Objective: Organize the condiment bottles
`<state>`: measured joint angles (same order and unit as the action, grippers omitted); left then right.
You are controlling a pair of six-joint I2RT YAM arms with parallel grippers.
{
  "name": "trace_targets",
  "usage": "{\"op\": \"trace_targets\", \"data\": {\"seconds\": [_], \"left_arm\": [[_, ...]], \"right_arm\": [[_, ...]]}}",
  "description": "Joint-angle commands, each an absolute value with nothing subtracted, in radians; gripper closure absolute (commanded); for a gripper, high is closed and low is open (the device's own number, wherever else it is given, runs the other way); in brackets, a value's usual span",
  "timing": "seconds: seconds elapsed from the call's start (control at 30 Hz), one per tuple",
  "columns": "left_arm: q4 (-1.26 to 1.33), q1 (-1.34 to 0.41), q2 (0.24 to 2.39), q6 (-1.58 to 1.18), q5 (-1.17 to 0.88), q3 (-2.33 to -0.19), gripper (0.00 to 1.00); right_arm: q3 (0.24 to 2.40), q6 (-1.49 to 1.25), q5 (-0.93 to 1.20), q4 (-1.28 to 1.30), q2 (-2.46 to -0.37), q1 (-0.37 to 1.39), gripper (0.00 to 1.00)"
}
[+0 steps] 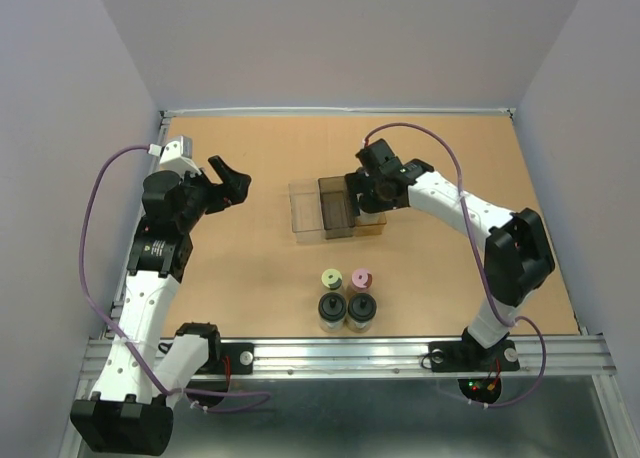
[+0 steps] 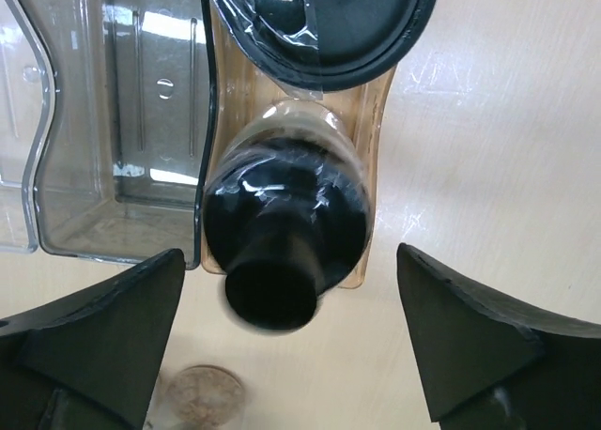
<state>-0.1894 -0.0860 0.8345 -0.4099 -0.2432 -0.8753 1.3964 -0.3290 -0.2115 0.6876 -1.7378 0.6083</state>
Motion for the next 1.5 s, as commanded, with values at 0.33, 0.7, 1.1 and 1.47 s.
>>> {"op": "trace_targets", "data": {"seconds": [0.33,0.7,1.1,1.47], "left_arm": [[-0.123,-0.091,0.844,-0.405,-0.268,-0.894,0.01],[-0.086,-0.091,0.882,-0.425,-0.301,-0.885,0.01],[-0.089,-0.092,0.882,-0.416,-0.301,-0.882,0.01],[-0.095,-0.092,0.881,-0.413,-0.291,-0.89,0.01]], "right_arm": [[1.502,-0.301,-0.063,0.837,-1.464,0.639,0.0],[1.325,-0.436,-0.067,0.897,-1.388,0.876,0.0],[1.198,-0.462,-0.072,0.879,-1.397,0.94,0.08],[1.146,-0.46,-0.009,0.816,-1.436,0.95,0.14]]}}
